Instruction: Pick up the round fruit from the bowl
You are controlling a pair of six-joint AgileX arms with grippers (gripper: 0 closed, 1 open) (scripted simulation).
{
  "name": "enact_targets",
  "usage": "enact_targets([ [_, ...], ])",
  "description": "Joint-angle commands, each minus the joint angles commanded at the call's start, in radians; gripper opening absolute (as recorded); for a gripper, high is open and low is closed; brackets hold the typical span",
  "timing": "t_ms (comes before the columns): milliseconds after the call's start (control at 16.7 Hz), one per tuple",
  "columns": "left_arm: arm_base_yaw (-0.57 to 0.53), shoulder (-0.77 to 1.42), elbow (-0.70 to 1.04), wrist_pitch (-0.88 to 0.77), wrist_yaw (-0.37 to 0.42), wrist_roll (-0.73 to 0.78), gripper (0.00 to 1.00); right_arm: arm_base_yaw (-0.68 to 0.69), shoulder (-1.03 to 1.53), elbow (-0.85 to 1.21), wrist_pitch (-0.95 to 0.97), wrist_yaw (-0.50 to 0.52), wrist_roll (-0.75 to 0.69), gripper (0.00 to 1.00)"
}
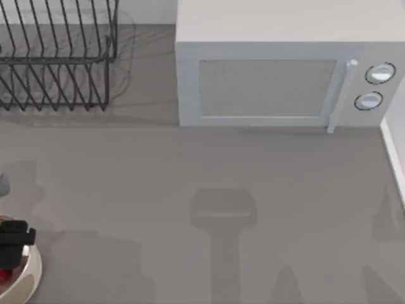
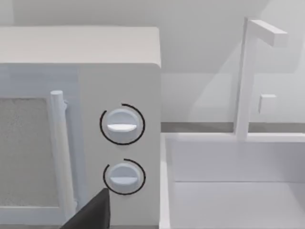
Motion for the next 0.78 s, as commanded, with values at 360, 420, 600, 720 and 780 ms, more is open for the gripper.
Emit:
enact_targets([
  [360,0.004,-0.164,0.054,-0.13,0.018,-0.003,0.0,0.0,0.0,0.0,0.0,0.0,0.0,1.0],
  [420,0.004,-0.162,0.065,-0.141,0.018,-0.003,0.0,0.0,0.0,0.0,0.0,0.0,0.0,1.0],
  [600,0.003,-0.151,0.164,-0.24,0.018,-0.004,0.0,0.0,0.0,0.0,0.0,0.0,0.0,1.0],
  [720,0.002,-0.144,0.282,-0.359,0.018,-0.005,0.0,0.0,0.0,0.0,0.0,0.0,0.0,1.0],
  [780,0.001,-0.142,0.354,-0.434,0.018,-0.006,0.0,0.0,0.0,0.0,0.0,0.0,0.0,1.0],
])
